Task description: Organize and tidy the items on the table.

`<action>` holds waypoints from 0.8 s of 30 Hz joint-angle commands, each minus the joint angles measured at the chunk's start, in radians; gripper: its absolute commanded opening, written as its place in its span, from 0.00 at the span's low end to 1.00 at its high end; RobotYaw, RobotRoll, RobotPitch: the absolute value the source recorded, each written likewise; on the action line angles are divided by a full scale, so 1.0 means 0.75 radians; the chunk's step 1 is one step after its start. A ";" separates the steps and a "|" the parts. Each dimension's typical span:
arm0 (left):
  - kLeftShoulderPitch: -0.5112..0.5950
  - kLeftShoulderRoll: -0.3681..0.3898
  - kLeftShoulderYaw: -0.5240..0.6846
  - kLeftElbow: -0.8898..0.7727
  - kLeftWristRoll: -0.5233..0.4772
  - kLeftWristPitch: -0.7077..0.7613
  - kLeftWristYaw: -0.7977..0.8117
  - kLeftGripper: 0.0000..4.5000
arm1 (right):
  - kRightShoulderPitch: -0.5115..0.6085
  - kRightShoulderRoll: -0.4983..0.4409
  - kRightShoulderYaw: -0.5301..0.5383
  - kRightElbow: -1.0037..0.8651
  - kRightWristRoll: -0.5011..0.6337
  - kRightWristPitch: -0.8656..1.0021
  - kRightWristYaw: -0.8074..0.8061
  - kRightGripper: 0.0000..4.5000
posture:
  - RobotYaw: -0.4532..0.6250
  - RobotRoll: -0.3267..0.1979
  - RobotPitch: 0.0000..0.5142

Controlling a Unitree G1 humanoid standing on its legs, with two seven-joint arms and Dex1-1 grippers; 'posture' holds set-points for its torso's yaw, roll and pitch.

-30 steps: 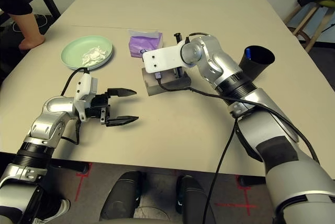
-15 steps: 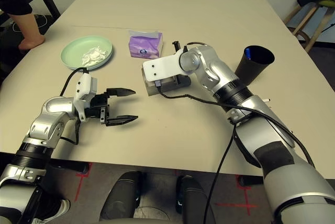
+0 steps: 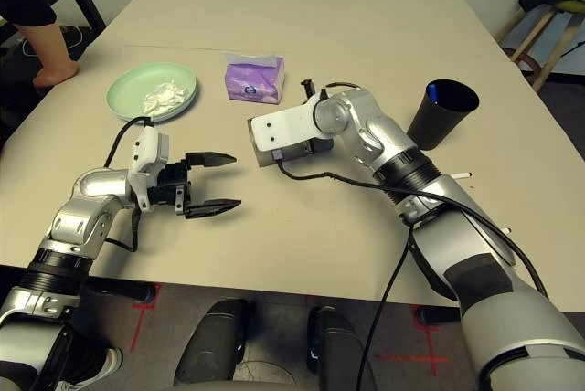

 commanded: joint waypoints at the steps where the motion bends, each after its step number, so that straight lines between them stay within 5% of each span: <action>1: 0.017 0.001 0.004 -0.036 -0.013 0.017 0.006 1.00 | 0.028 0.001 0.031 0.011 -0.020 -0.004 0.001 0.08 | 0.70 0.62 0.19; 24: 0.005 -0.013 -0.006 -0.025 -0.001 0.014 0.015 1.00 | 0.039 -0.044 0.018 -0.098 0.006 0.096 0.166 0.08 | 0.68 0.62 0.18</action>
